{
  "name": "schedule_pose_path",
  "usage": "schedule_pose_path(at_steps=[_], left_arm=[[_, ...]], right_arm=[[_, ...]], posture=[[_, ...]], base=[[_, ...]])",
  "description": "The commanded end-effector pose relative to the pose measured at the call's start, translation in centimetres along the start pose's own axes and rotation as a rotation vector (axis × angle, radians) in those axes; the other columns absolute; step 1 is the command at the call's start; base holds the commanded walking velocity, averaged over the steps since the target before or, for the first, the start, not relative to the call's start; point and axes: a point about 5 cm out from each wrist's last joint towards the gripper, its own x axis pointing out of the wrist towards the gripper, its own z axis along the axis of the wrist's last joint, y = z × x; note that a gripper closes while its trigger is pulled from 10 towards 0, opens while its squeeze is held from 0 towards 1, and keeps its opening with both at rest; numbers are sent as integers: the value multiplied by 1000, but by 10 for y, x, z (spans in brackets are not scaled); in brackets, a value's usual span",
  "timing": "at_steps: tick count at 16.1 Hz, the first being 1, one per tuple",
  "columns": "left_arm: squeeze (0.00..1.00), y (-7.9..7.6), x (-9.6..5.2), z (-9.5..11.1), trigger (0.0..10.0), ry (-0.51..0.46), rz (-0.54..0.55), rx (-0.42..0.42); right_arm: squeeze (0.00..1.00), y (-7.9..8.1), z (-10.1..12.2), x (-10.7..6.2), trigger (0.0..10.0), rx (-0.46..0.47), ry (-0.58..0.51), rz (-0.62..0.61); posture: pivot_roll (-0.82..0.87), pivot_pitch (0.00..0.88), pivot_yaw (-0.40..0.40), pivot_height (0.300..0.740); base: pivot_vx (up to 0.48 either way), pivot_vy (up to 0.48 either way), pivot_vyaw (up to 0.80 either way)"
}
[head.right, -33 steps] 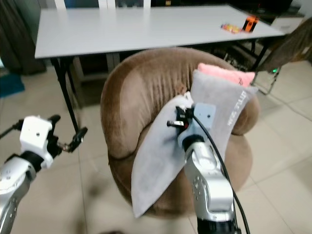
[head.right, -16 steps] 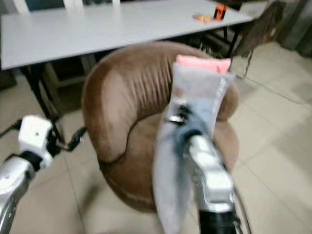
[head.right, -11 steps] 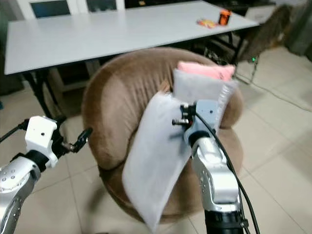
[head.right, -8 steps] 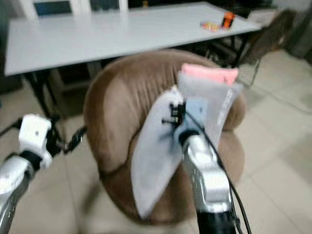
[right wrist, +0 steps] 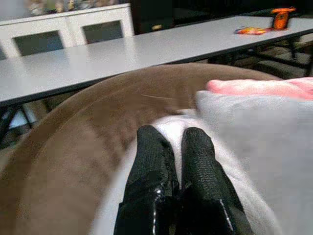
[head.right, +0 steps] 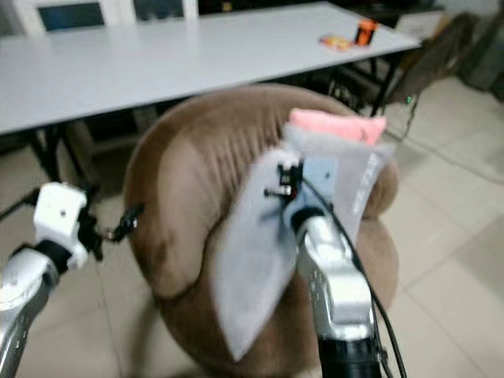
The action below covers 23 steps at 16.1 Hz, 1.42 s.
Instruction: Move the pillow to the sofa from floor
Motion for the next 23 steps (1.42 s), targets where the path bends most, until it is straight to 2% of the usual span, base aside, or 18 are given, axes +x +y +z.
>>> schedule_pose_path(at_steps=[1,2,3,5,6,7,9,11,13,15,16,17,20,21,23], left_arm=[[0,-7,-1,3,10000,-11,-56,4],[0,-9,0,2,10000,-7,-78,4],[0,-11,-2,1,10000,-4,-88,1],[0,-14,-4,1,10000,-1,-101,1],[0,-16,-6,1,10000,3,-108,-4],[0,-18,-8,1,10000,5,-115,-8],[0,-20,-14,-1,10000,20,-144,-14],[0,-21,-21,-2,10000,39,-155,-12],[0,-21,-25,-1,10000,43,-155,-8],[0,-20,-30,1,10000,53,-153,0],[0,-19,-32,2,10000,57,-148,3],[0,-18,-33,2,10000,59,-146,6],[0,-16,-35,3,10000,62,-141,11],[0,-17,-36,3,10000,65,-140,10],[0,-18,-36,3,10000,67,-139,8]], right_arm=[[0,-8,8,5,10000,-26,-45,-39],[0,-20,2,15,10000,-87,-2,-140],[0,-28,-3,20,10000,-82,14,-196],[0,-34,-5,31,10000,-90,18,-201],[0,-38,-5,44,10000,-73,19,-205],[0,-40,-5,50,10000,-71,24,-205],[0,-41,-1,71,10000,-92,34,-210],[0,-33,2,90,10000,-131,32,-239],[0,-22,4,95,10000,-163,23,-242],[0,5,16,105,10000,-208,-30,-213],[0,16,24,108,10000,-267,-71,-198],[0,22,31,110,10000,-274,-101,-199],[0,25,57,117,10000,-209,-167,-185],[0,25,64,119,10000,-157,-180,-164],[0,21,61,119,10000,-190,-159,-164]], posture=[[23,0,-8,740],[23,0,-8,740],[20,0,-10,740],[29,0,-18,740],[31,0,-19,740],[39,0,-24,740],[54,0,-33,740],[70,0,-39,740],[94,0,-45,740],[107,0,-49,740],[115,0,-49,740],[120,0,-51,740],[121,0,-56,740],[120,0,-59,740],[119,0,-63,740]], base=[[0,0,0],[0,0,0],[0,0,0],[0,0,0],[0,0,0],[0,0,0],[0,0,0],[0,0,0],[0,0,0],[0,0,0],[0,0,0],[0,0,0],[0,0,0],[0,0,0],[0,0,0]])
